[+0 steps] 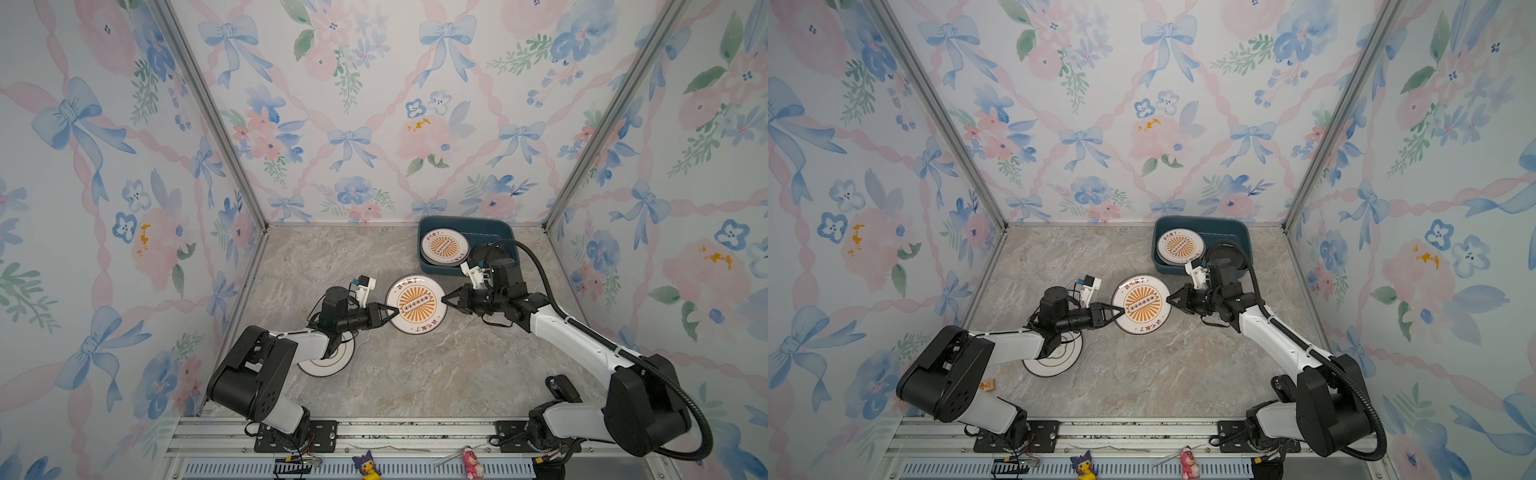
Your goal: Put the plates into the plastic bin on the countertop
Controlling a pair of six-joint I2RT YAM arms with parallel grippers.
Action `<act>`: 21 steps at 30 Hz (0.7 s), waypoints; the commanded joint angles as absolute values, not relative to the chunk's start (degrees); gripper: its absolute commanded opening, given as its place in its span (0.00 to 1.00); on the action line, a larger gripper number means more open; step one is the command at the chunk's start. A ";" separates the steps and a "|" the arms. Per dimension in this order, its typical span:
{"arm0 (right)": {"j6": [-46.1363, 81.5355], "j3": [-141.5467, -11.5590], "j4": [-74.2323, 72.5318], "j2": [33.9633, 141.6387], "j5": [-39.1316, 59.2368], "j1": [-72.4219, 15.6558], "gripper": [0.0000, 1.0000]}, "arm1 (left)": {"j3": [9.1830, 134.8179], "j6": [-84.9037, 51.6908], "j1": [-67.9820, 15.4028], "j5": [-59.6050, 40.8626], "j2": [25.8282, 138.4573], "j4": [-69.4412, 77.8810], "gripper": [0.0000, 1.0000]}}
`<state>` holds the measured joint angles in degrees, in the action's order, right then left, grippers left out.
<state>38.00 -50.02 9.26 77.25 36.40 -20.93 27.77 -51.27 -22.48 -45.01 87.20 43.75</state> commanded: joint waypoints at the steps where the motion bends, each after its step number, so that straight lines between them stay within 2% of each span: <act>1: 38.58 -51.94 6.70 78.02 38.43 -20.72 0.00 | 28.76 -51.02 -22.85 -46.78 87.31 46.10 0.09; 3: 38.58 -51.62 6.18 78.25 38.78 -20.67 0.00 | 28.90 -51.24 -22.90 -46.98 87.23 46.06 0.00; 5: 38.54 -51.34 5.27 78.39 39.32 -20.70 0.04 | 28.82 -51.48 -22.92 -47.03 86.94 46.06 0.00; 10: 38.71 -50.52 0.19 79.00 44.27 -20.77 0.34 | 29.00 -52.01 -22.92 -47.28 86.20 46.05 0.00; 12: 39.10 -50.20 -2.20 79.53 47.50 -20.92 0.41 | 29.02 -52.12 -22.87 -47.22 85.94 46.10 0.00; 18: 39.16 -49.83 -6.06 81.58 50.36 -22.48 0.44 | 29.72 -52.65 -23.25 -47.04 85.91 46.05 0.00; 21: 39.13 -49.88 -6.52 82.82 50.23 -22.96 0.39 | 30.14 -52.82 -23.64 -46.93 85.98 46.06 0.00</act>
<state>38.46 -49.58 -1.39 82.02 44.91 -21.12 28.60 -54.08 -22.17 -45.78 86.46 45.36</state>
